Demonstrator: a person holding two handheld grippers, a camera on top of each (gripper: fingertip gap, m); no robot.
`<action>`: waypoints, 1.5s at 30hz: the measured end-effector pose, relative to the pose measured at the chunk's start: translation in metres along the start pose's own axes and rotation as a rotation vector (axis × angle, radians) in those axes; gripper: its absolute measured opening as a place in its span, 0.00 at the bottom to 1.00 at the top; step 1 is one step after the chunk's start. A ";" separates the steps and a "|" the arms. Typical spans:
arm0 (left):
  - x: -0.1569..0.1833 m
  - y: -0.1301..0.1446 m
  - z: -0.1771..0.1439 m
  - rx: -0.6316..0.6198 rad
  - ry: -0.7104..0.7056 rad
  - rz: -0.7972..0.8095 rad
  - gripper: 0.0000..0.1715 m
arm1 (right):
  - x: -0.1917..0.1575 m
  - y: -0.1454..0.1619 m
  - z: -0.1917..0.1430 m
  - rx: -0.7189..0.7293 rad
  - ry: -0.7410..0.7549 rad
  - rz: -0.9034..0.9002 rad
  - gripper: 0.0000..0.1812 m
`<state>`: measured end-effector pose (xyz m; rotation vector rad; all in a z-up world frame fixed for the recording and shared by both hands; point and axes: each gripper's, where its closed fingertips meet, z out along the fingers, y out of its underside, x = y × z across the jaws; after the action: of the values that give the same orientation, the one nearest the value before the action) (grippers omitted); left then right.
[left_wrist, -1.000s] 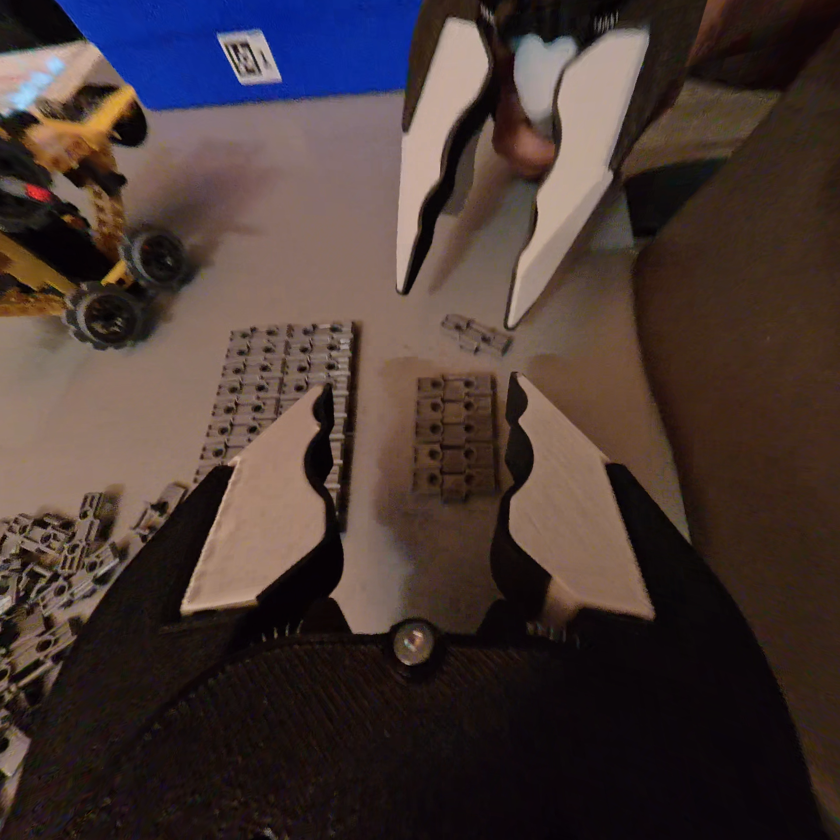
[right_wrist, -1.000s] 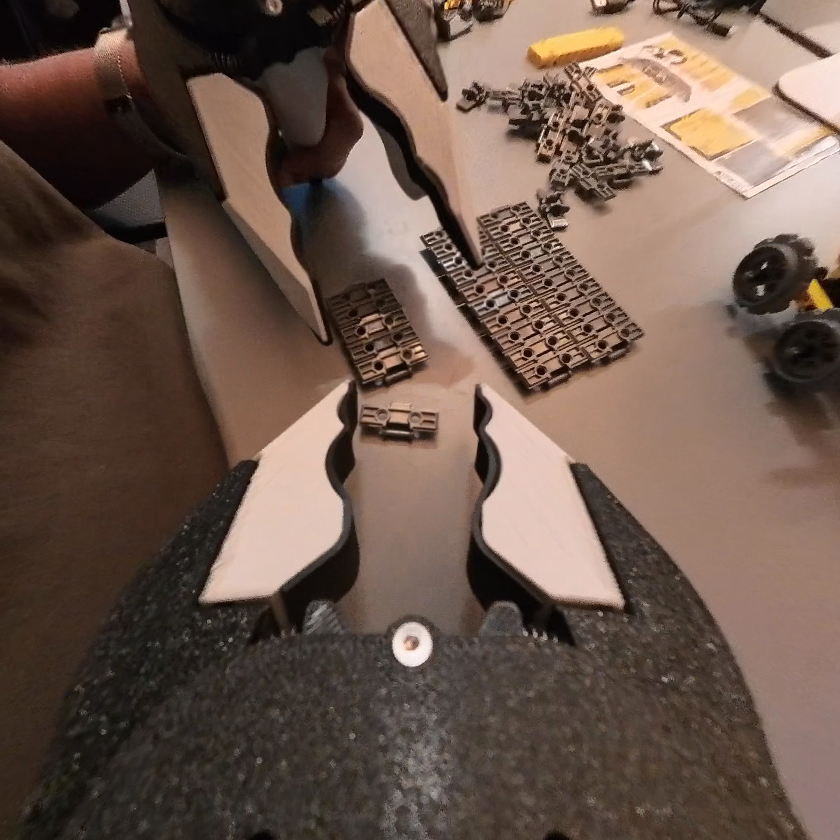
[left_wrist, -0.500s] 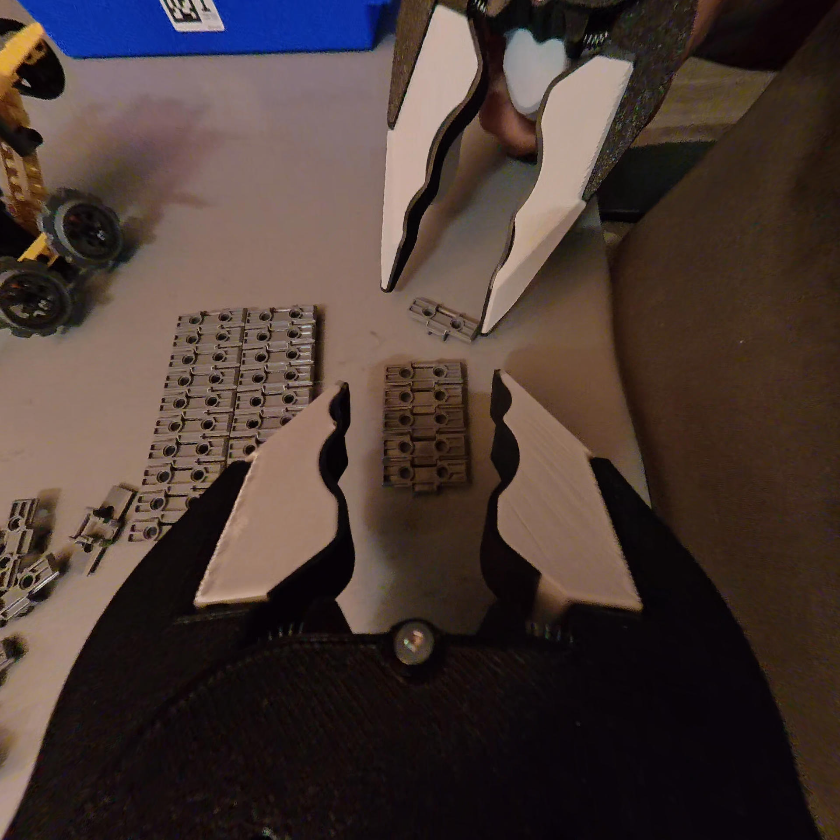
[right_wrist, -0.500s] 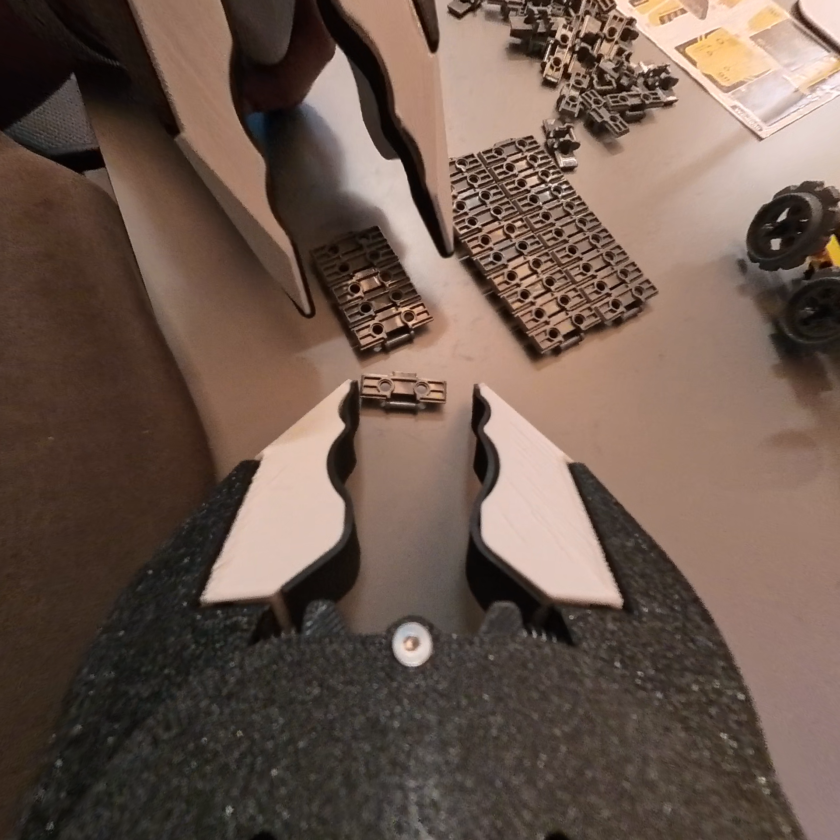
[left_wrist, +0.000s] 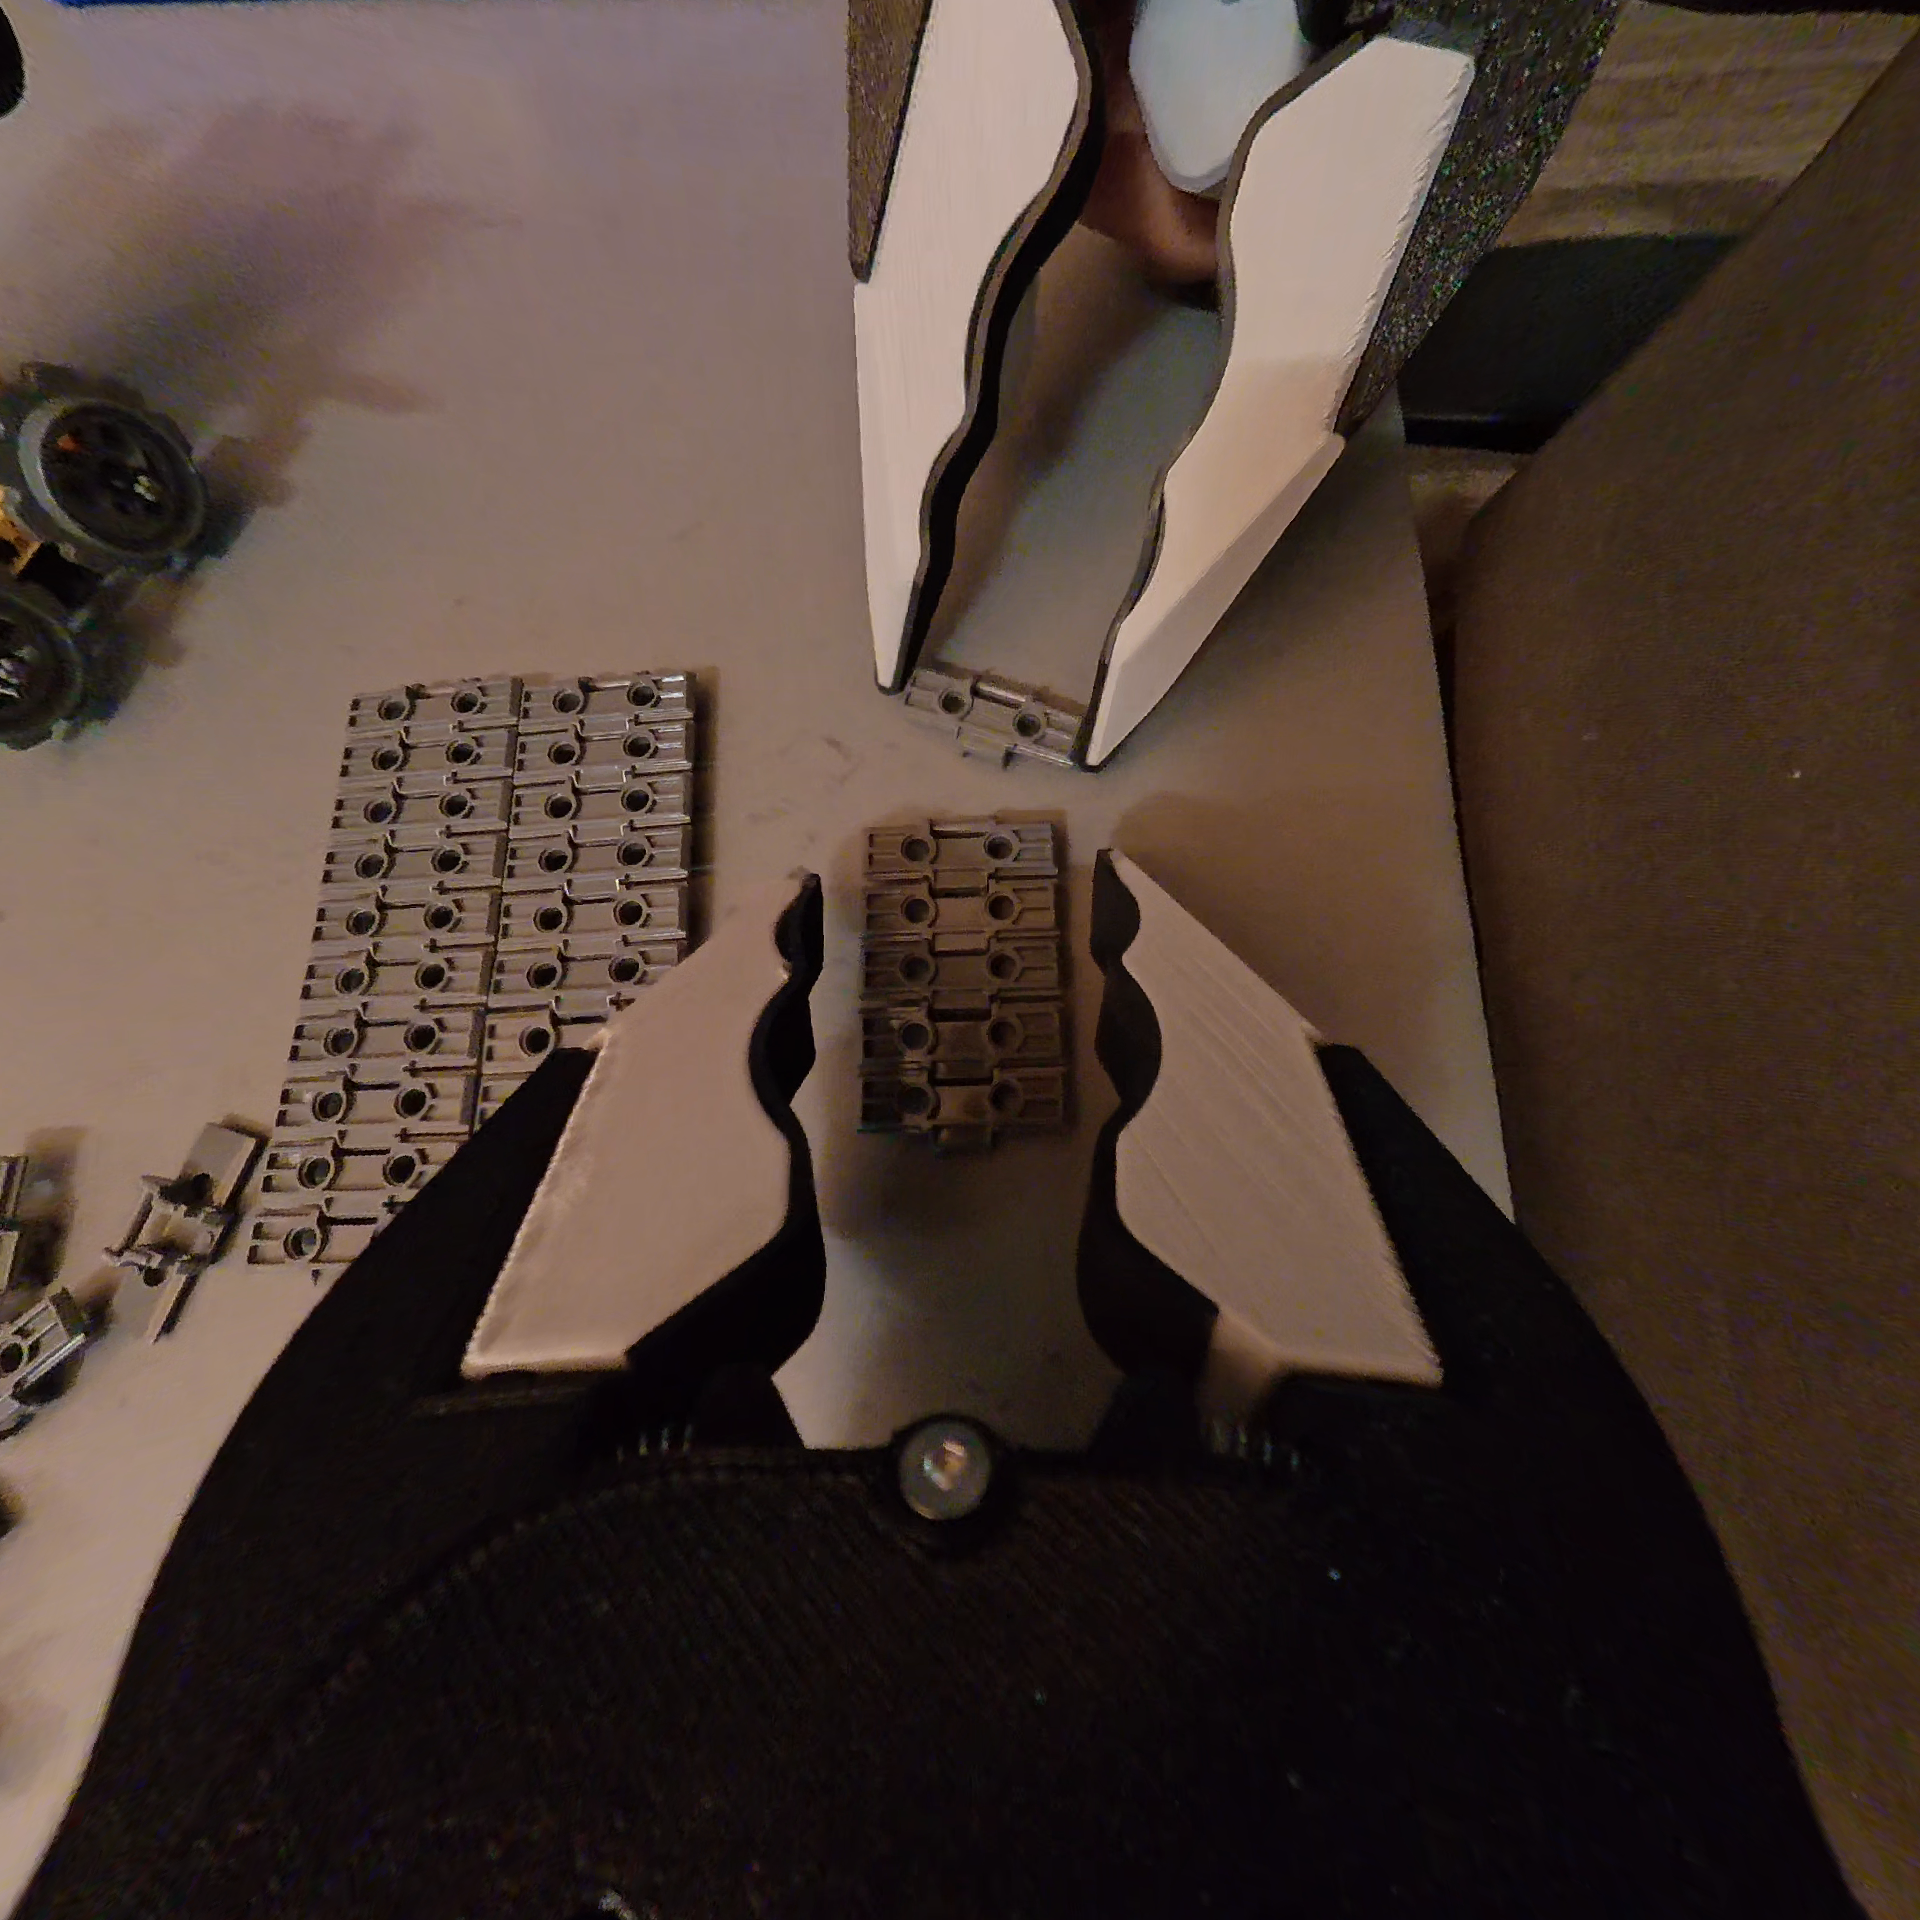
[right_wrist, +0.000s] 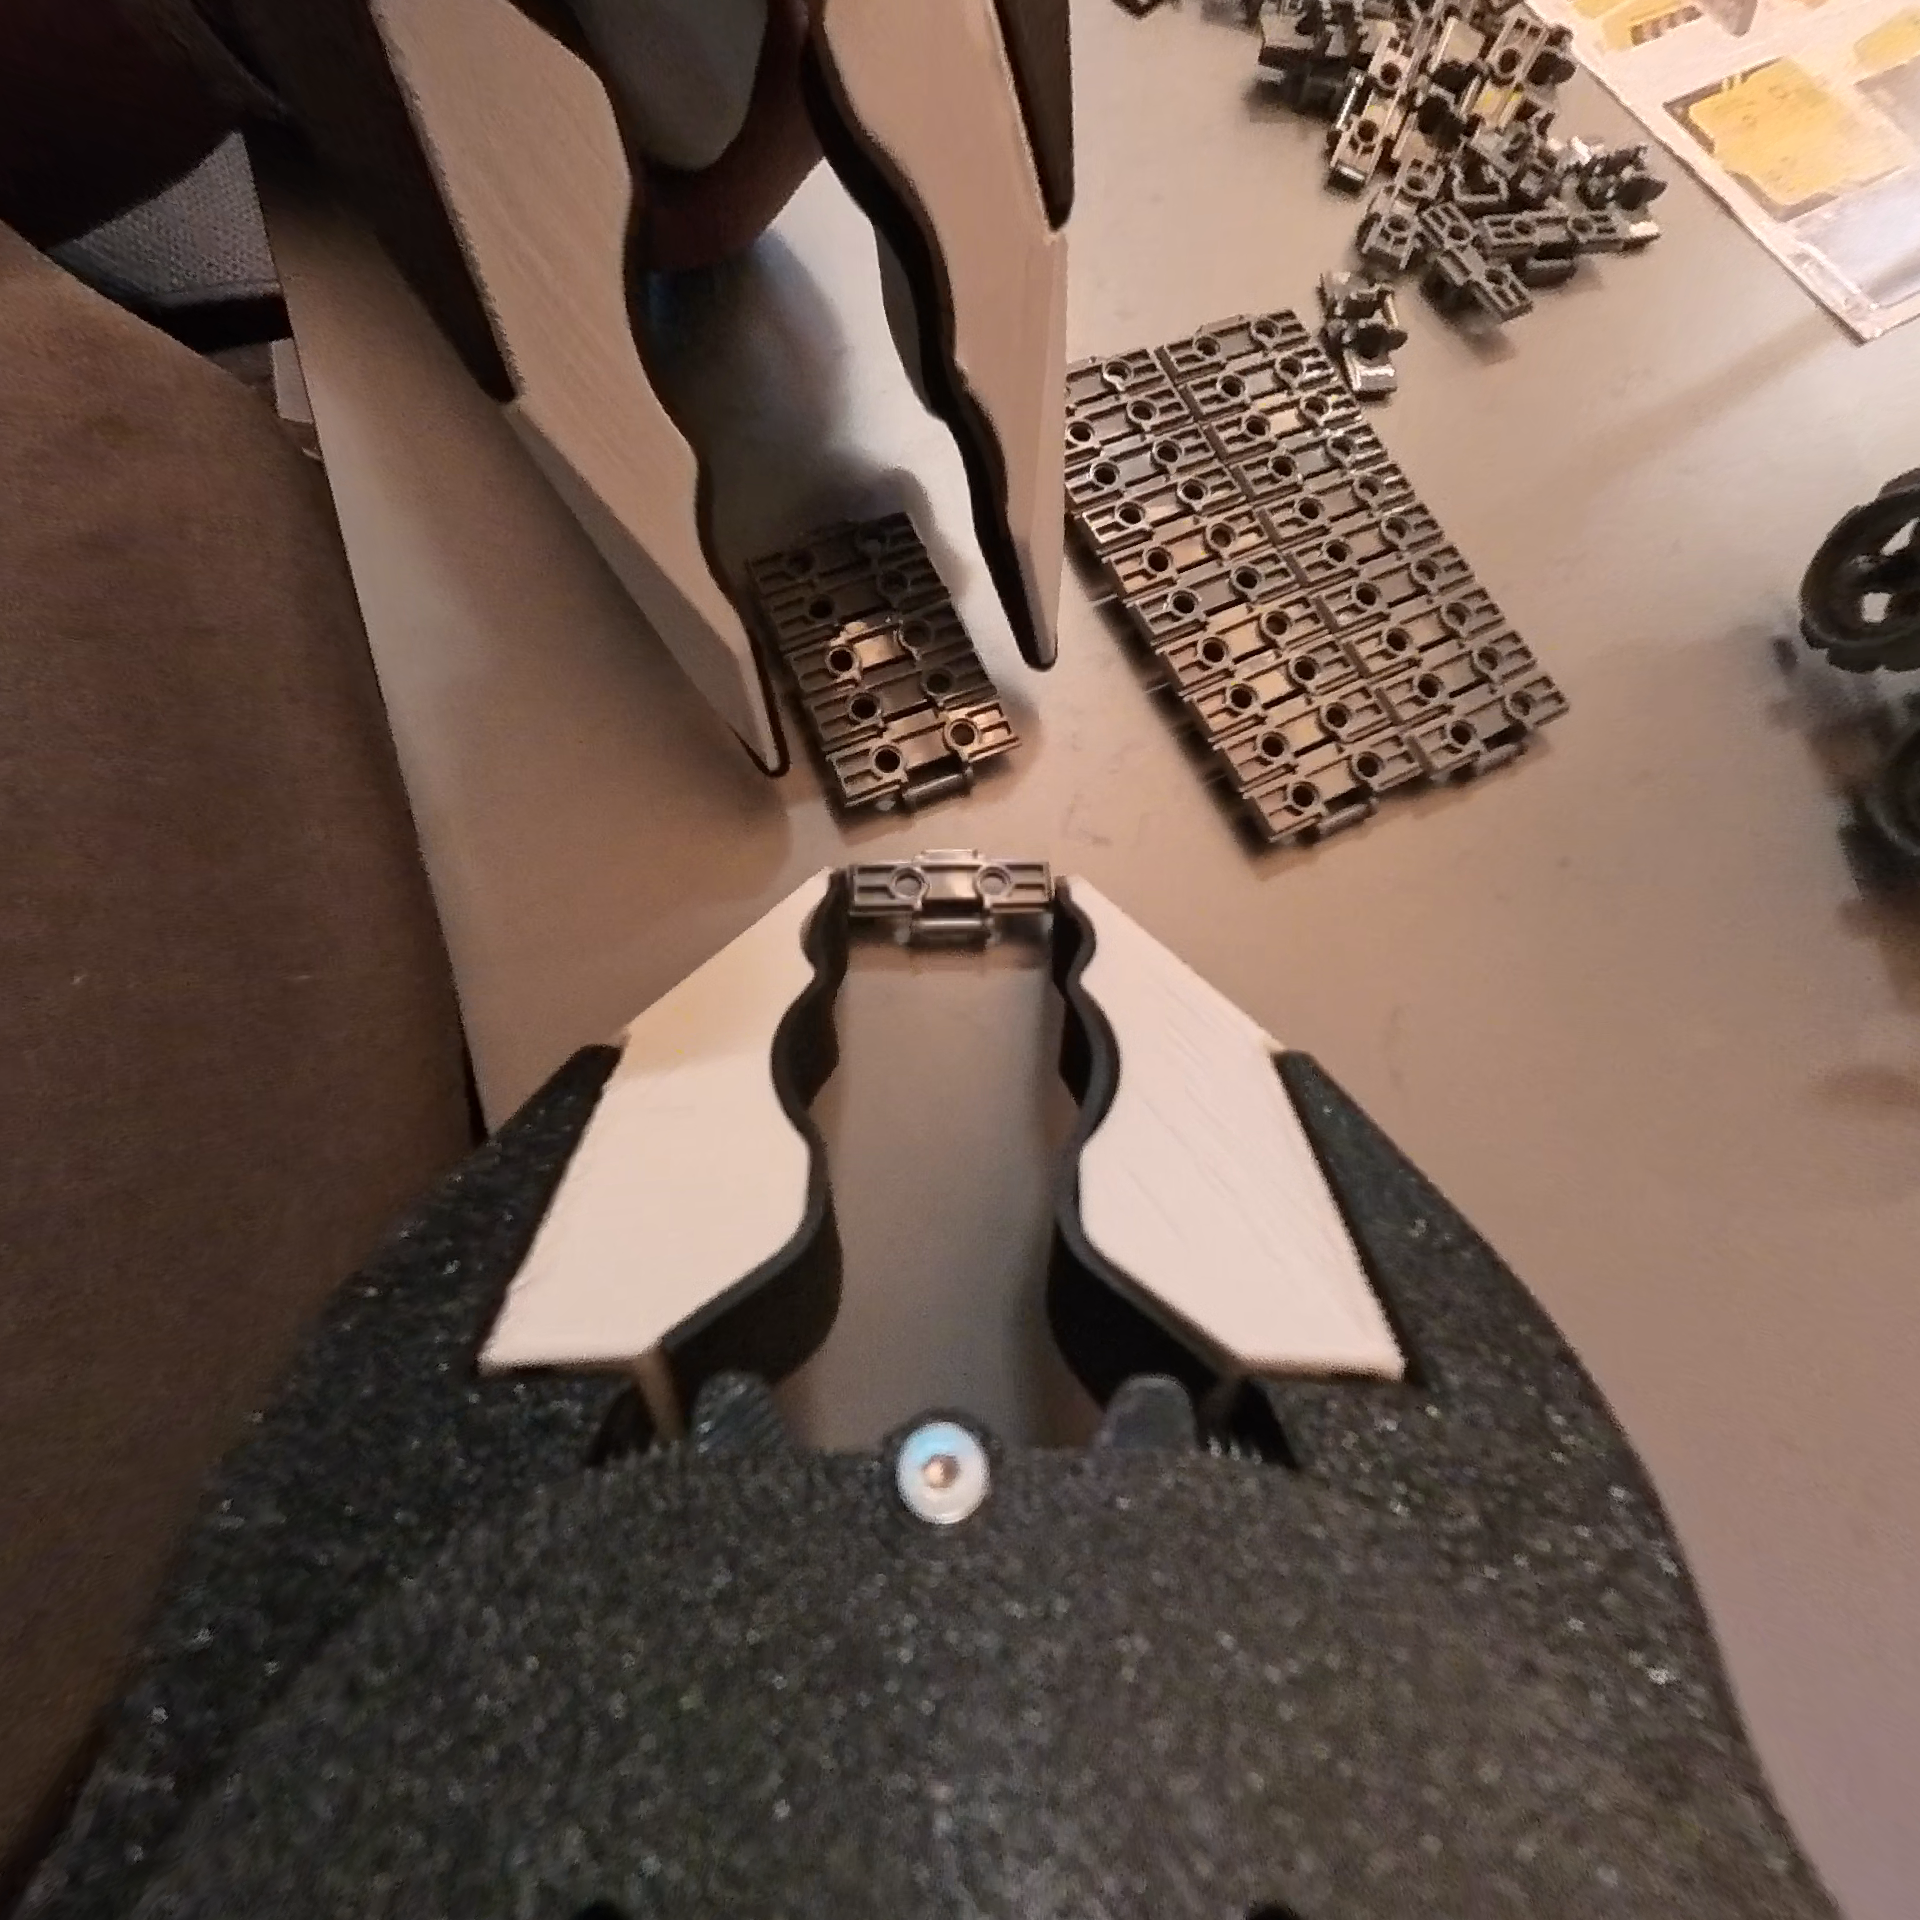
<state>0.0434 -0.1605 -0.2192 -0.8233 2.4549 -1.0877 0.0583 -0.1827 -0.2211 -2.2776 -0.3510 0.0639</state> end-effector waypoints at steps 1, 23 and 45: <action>0.000 0.000 0.000 -0.002 0.004 -0.006 0.29 | 0.001 -0.001 0.000 0.006 -0.005 -0.007 0.21; 0.003 0.002 0.004 -0.027 0.053 -0.016 0.21 | -0.003 -0.010 0.014 -0.003 -0.272 -0.206 0.21; 0.003 0.002 0.005 -0.029 0.055 -0.020 0.23 | -0.001 -0.028 0.006 0.092 -0.262 -0.190 0.17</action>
<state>0.0433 -0.1640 -0.2239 -0.8390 2.5188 -1.0979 0.0504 -0.1610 -0.2047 -2.1374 -0.6856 0.2771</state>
